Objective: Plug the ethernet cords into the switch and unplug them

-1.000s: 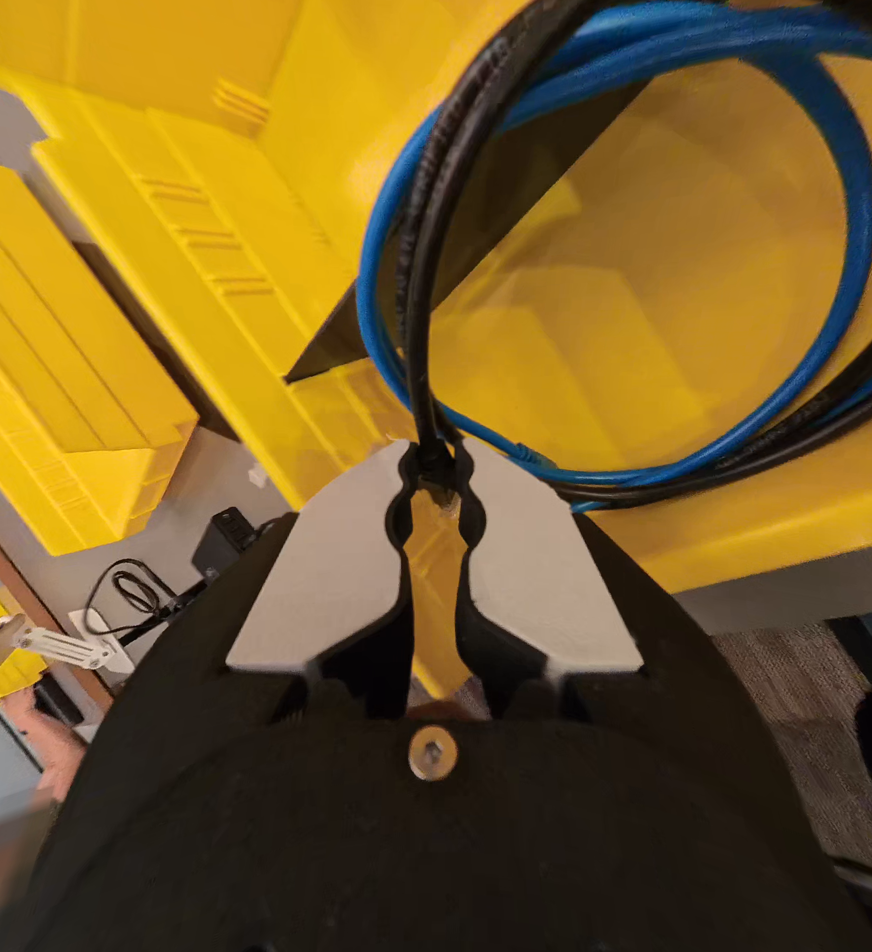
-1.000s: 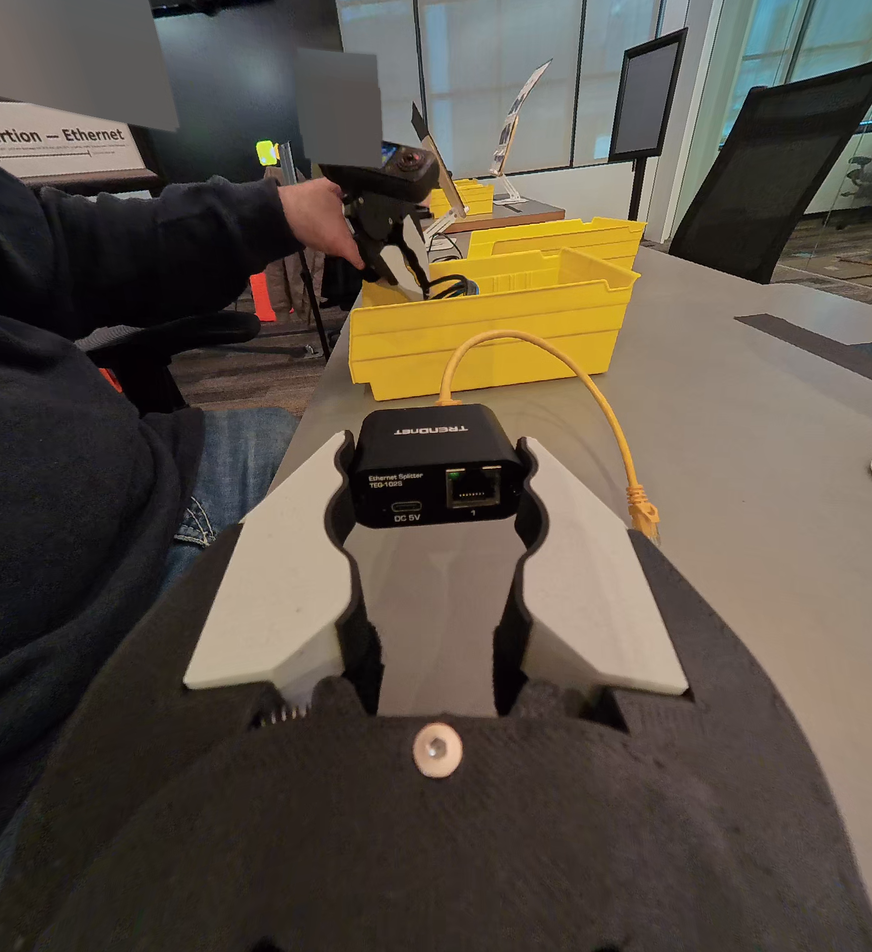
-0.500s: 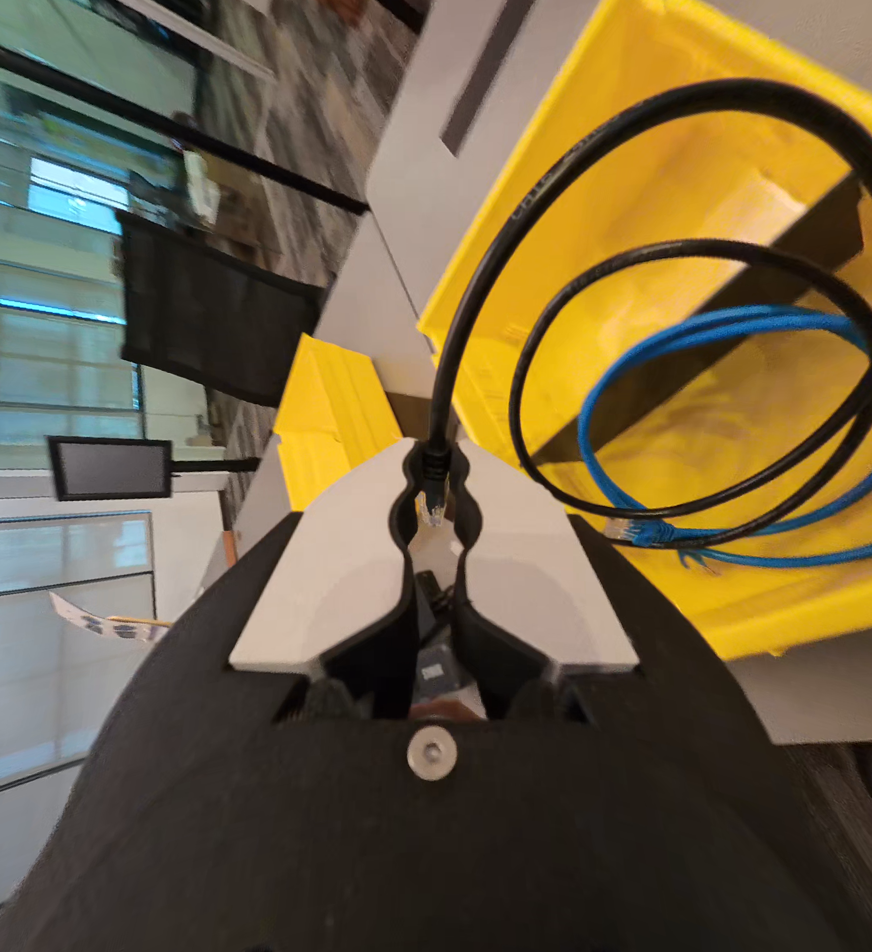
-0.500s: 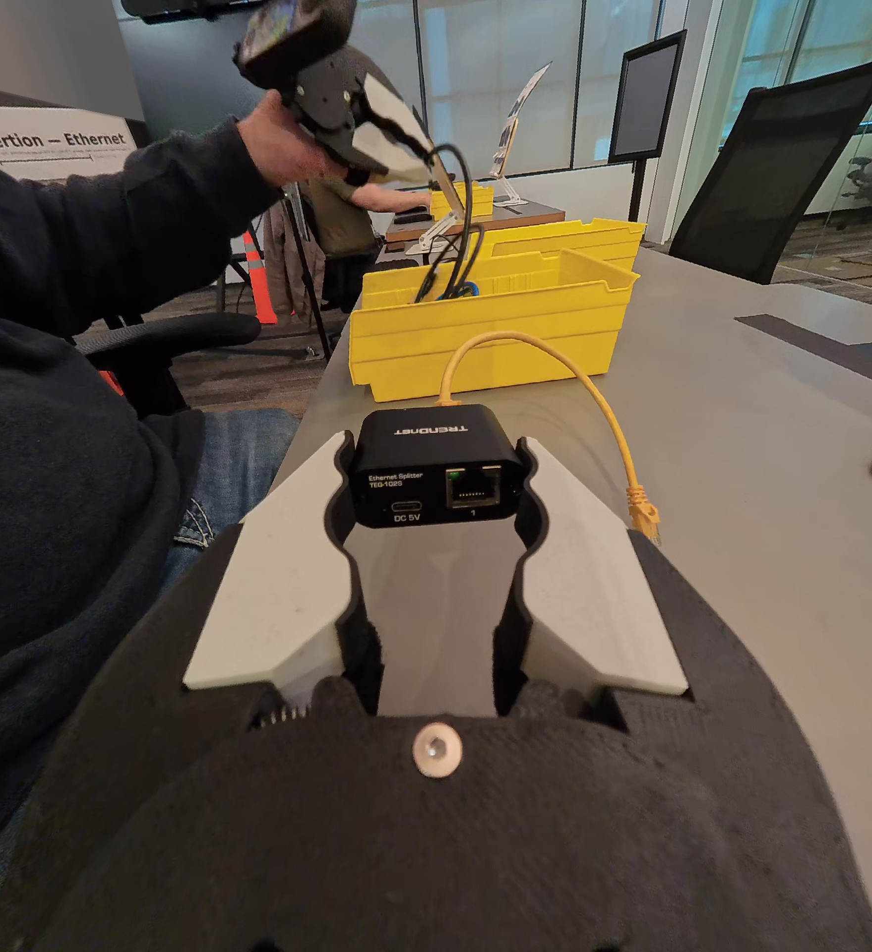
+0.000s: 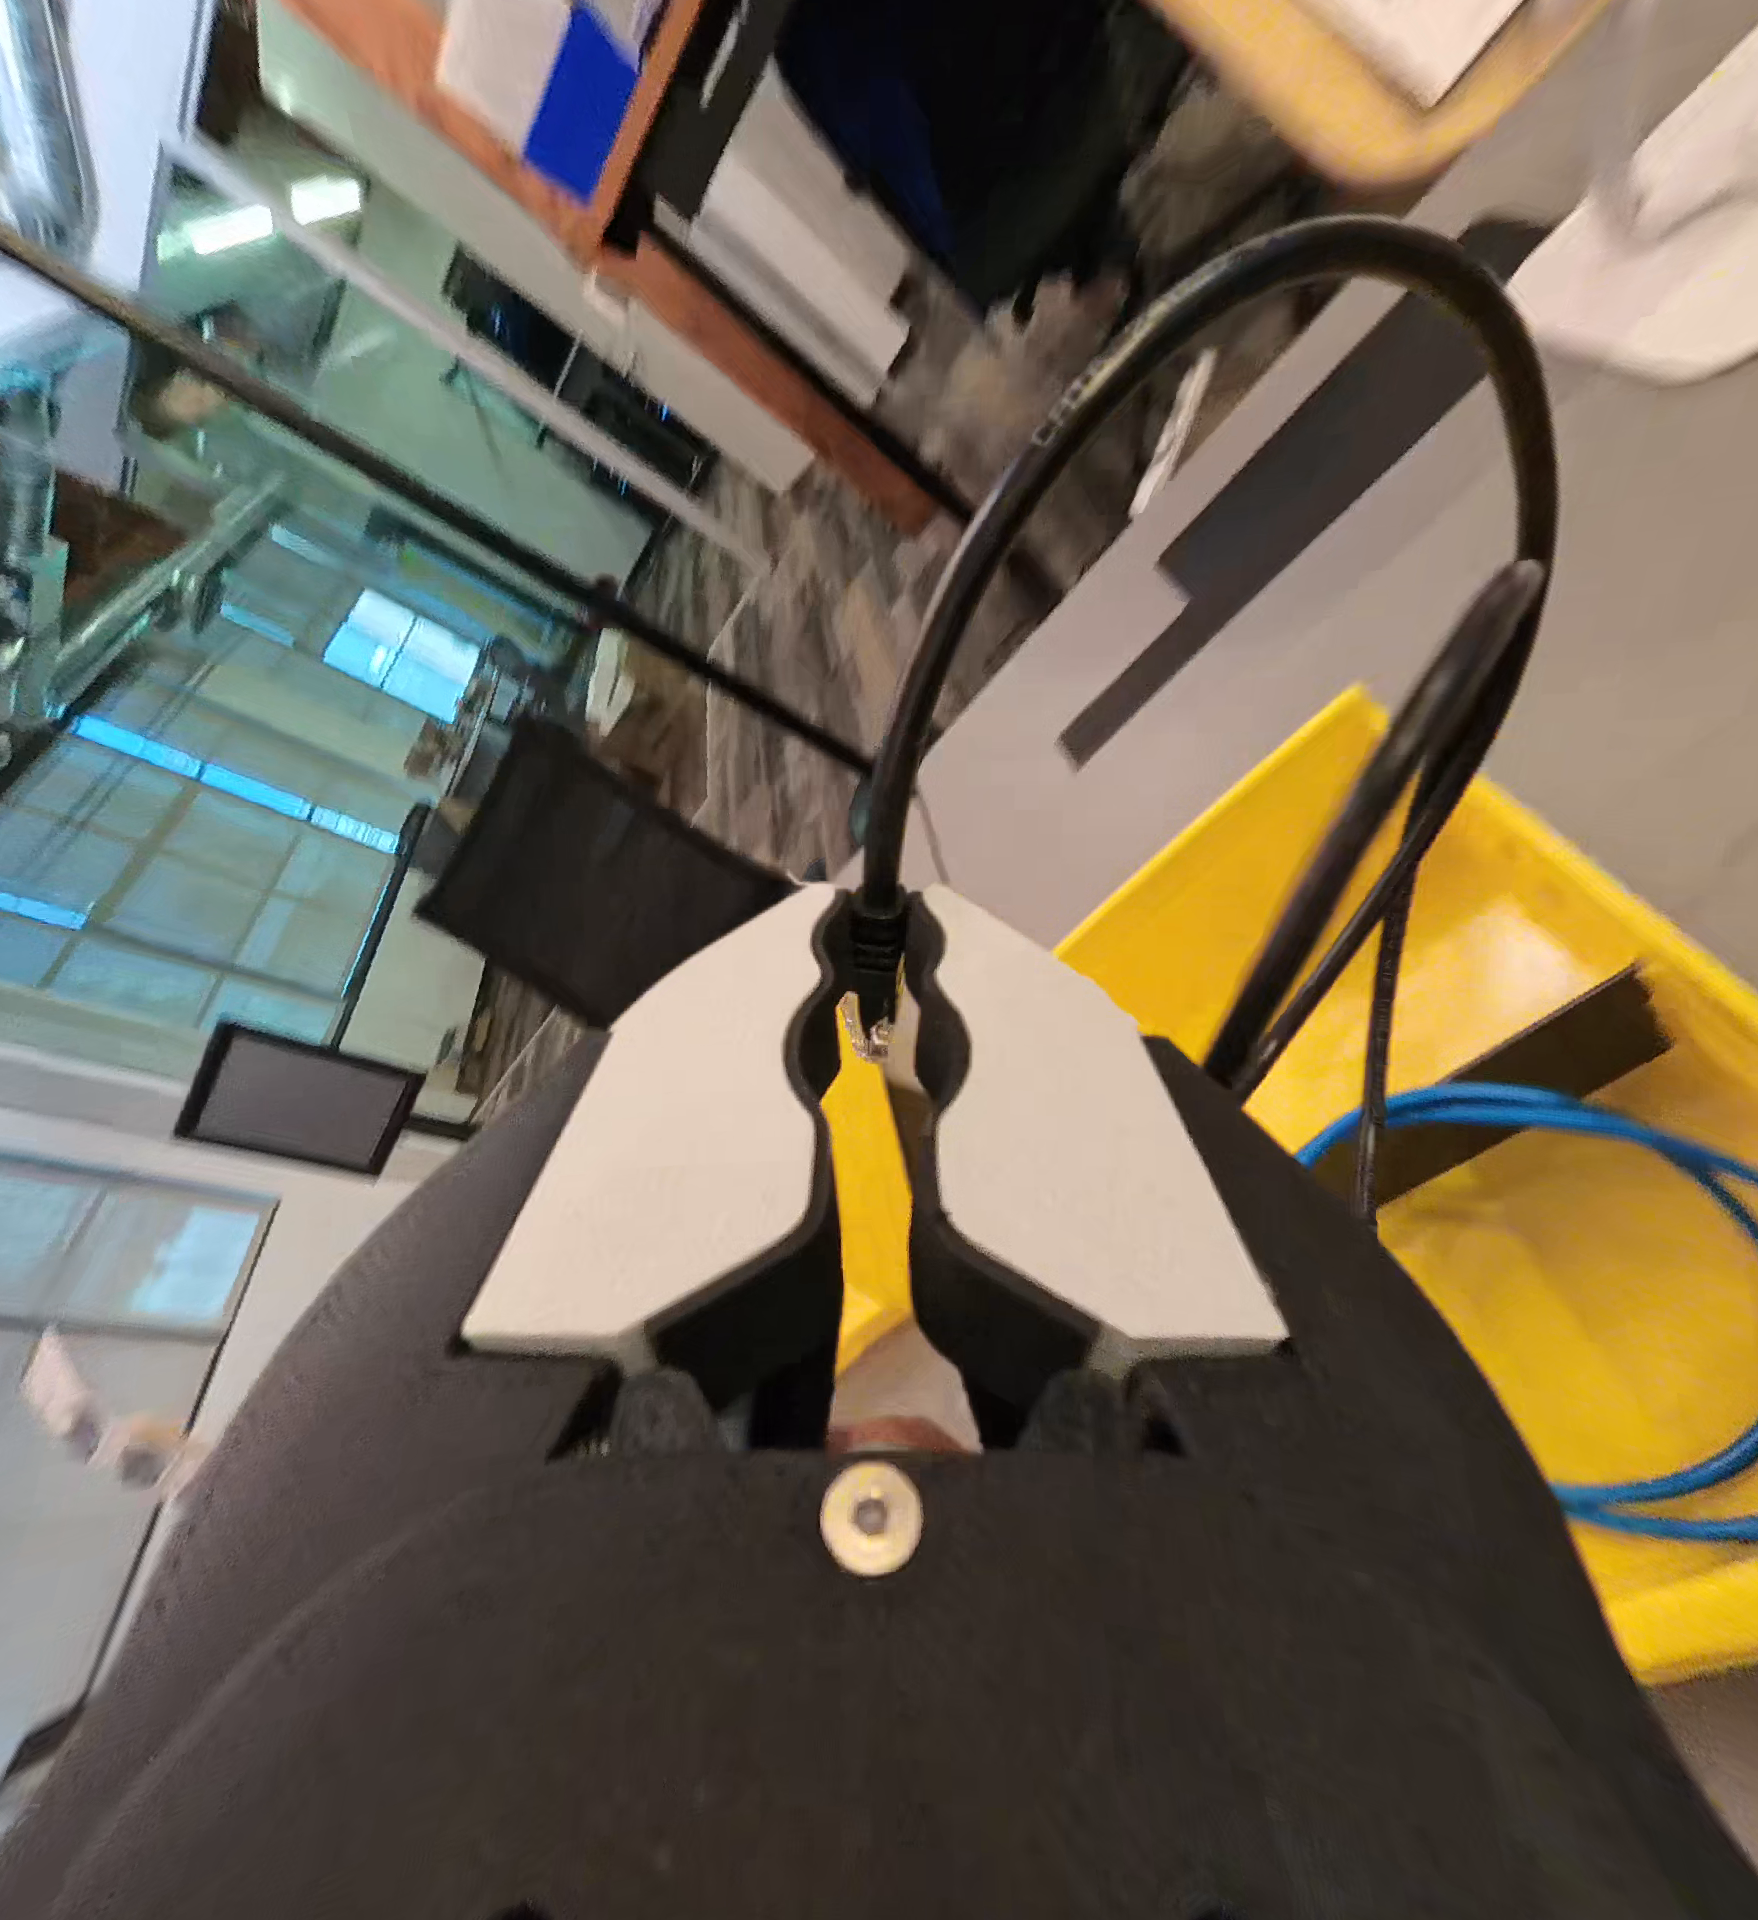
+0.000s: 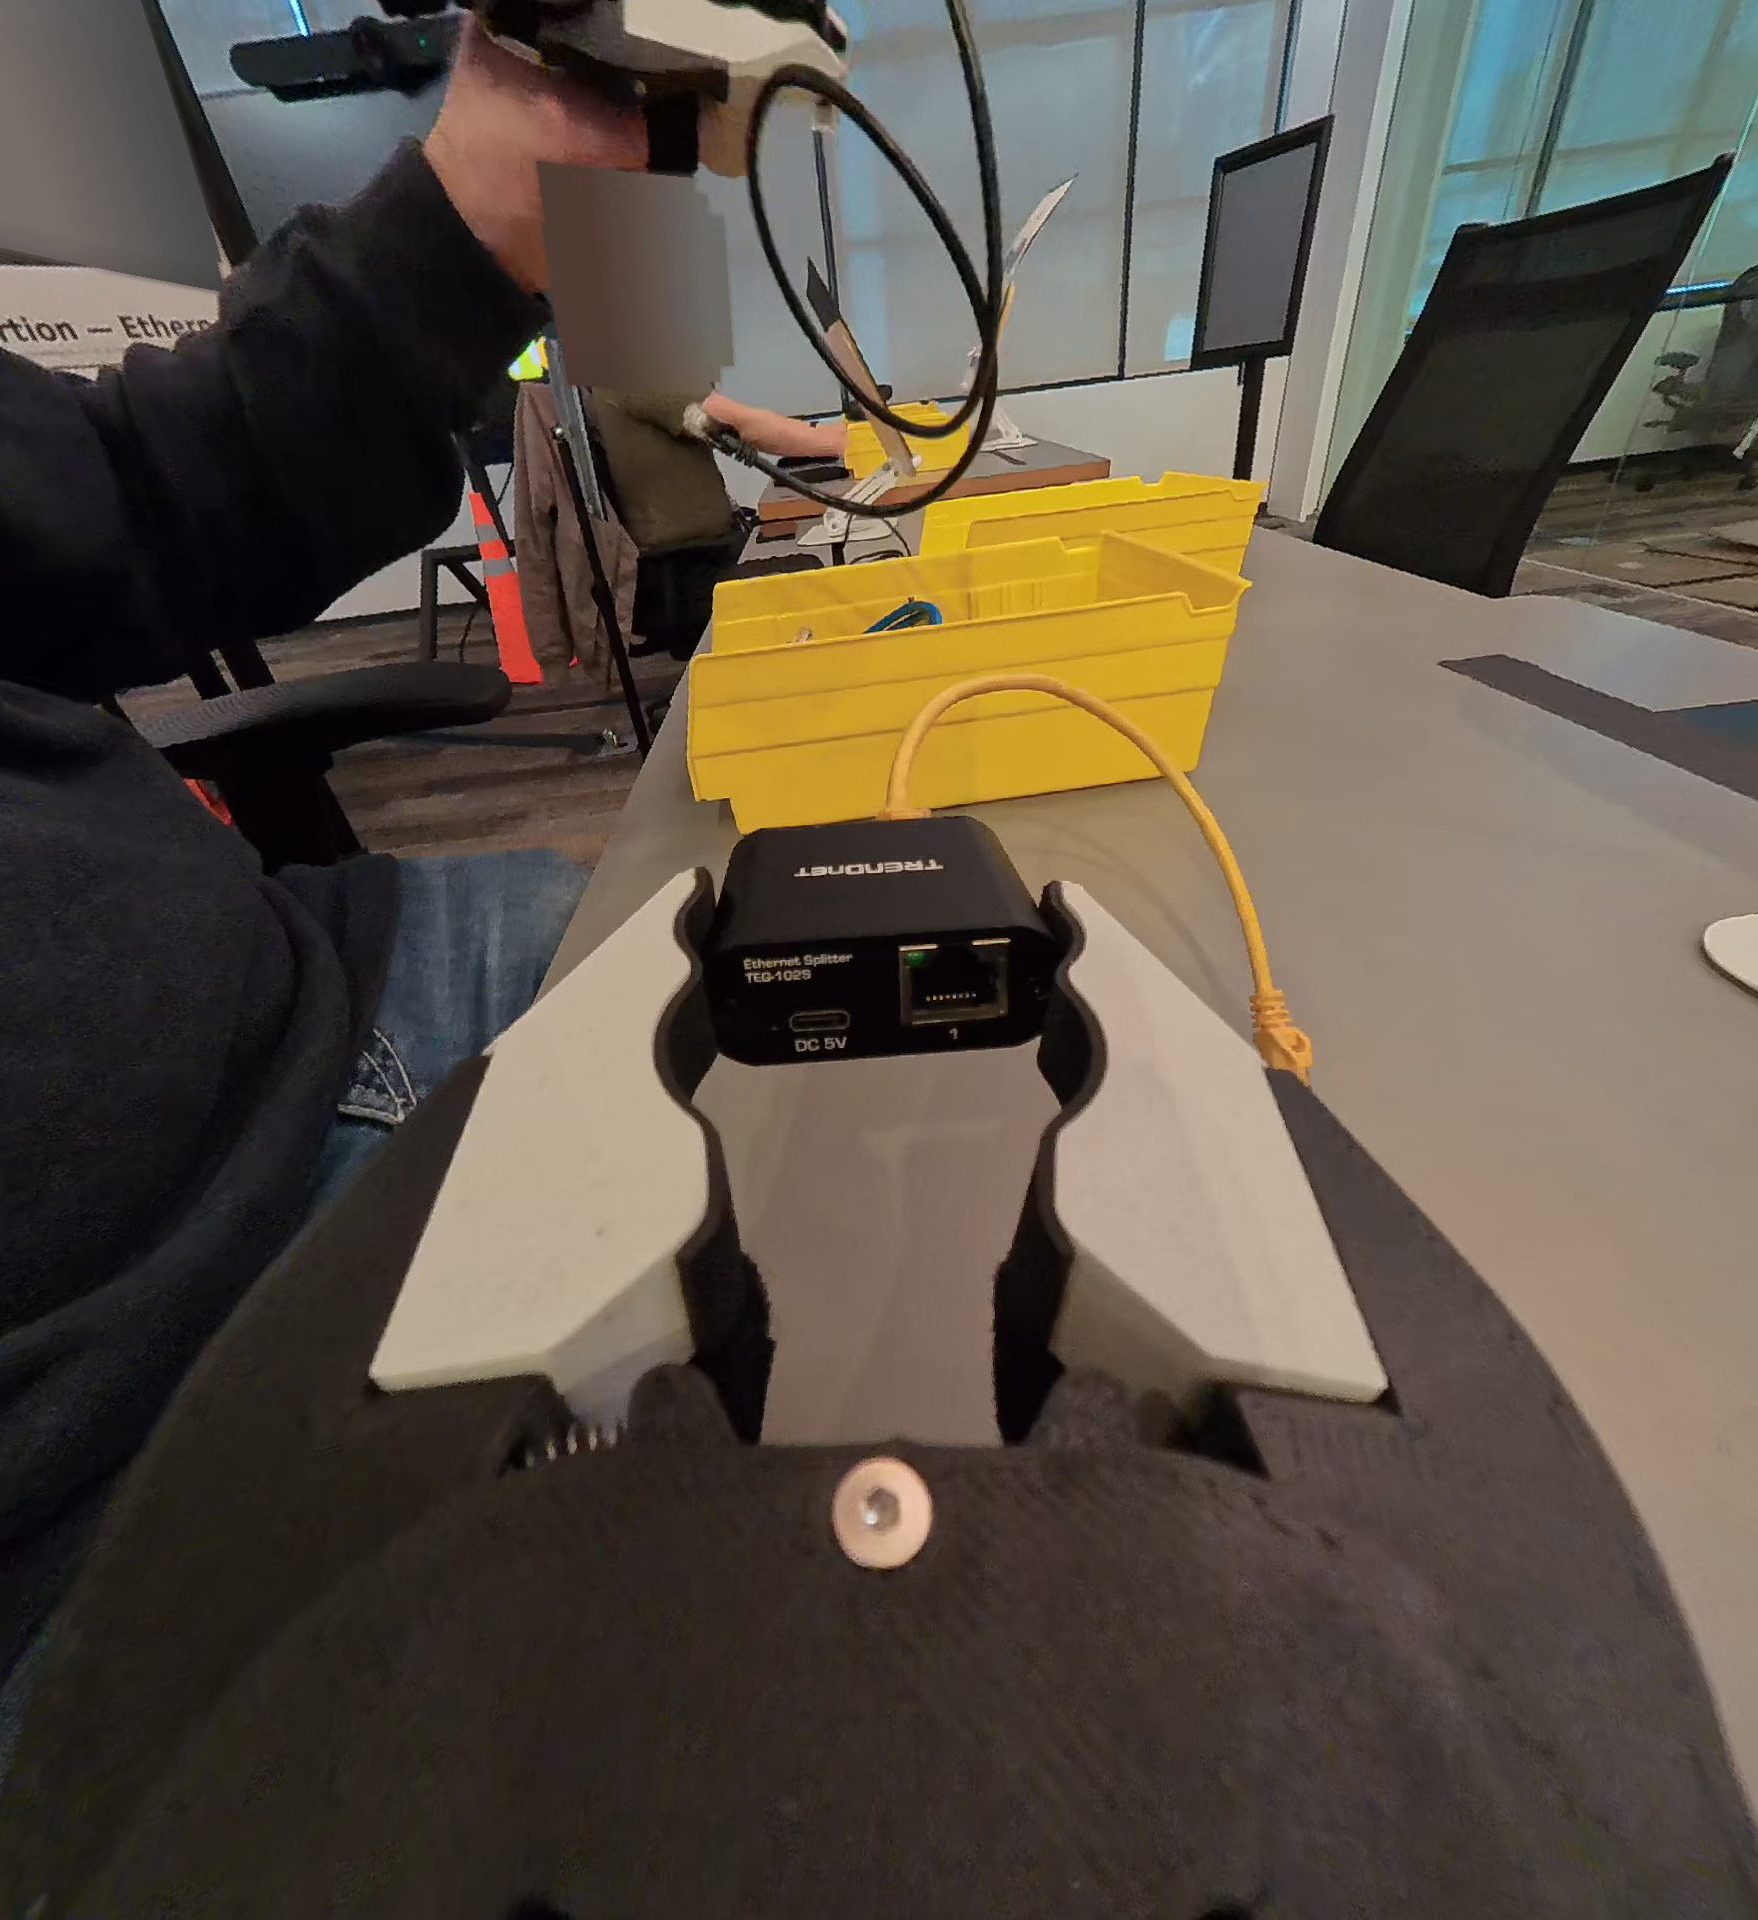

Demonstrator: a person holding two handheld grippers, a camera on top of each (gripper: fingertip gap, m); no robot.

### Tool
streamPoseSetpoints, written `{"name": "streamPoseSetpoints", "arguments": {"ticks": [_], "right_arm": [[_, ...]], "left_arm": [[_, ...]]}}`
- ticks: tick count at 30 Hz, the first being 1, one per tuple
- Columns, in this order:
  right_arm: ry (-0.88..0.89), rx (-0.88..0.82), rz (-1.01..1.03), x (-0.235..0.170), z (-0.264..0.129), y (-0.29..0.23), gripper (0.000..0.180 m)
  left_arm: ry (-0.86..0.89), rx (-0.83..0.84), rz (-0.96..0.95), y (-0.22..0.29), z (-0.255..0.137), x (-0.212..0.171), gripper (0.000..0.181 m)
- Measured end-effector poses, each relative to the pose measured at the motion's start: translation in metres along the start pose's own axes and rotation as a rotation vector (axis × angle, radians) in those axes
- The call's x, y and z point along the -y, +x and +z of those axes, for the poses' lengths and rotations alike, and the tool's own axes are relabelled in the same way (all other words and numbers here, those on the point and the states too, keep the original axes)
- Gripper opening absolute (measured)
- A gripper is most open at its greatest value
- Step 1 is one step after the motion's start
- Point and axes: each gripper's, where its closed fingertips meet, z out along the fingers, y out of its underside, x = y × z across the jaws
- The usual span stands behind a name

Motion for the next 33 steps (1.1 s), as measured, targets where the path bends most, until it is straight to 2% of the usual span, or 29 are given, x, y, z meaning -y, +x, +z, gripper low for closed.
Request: {"name": "streamPoseSetpoints", "arguments": {"ticks": [4,9,15,19,21,23,25,28,29,33], "right_arm": [[0.012,-0.028,0.005,0.002,-0.003,0.006,0.061],[0.044,-0.065,0.004,0.008,-0.008,0.012,0.061],[0.035,-0.166,0.014,0.005,-0.019,0.03,0.061],[0.048,-0.236,0.04,0.006,-0.027,0.044,0.061],[0.051,-0.267,0.05,0.006,-0.029,0.05,0.061],[0.048,-0.291,0.061,0.004,-0.031,0.055,0.061],[0.053,-0.303,0.069,0.004,-0.032,0.057,0.061],[0.058,-0.314,0.075,0.004,-0.034,0.06,0.061],[0.057,-0.317,0.077,0.003,-0.034,0.061,0.061],[0.055,-0.313,0.072,0.003,-0.033,0.06,0.061]], "left_arm": [[0.08,-0.061,0.019,0.028,-0.003,0.045,0.01],[0.263,-0.18,-0.012,0.097,0.014,0.113,0.01],[0.305,-0.155,-0.002,0.154,0.04,0.142,0.01],[0.237,-0.044,0.142,0.169,0.046,0.118,0.01],[0.175,-0.109,0.125,0.193,0.048,0.099,0.01],[0.1,-0.085,0.208,0.207,0.05,0.078,0.01],[0.058,-0.153,0.188,0.231,0.047,0.062,0.01],[-0.016,-0.212,0.334,0.272,0.04,0.04,0.01],[-0.007,-0.26,0.327,0.285,0.035,0.037,0.011],[-0.104,-0.441,0.331,0.333,0.025,0.01,0.025]]}}
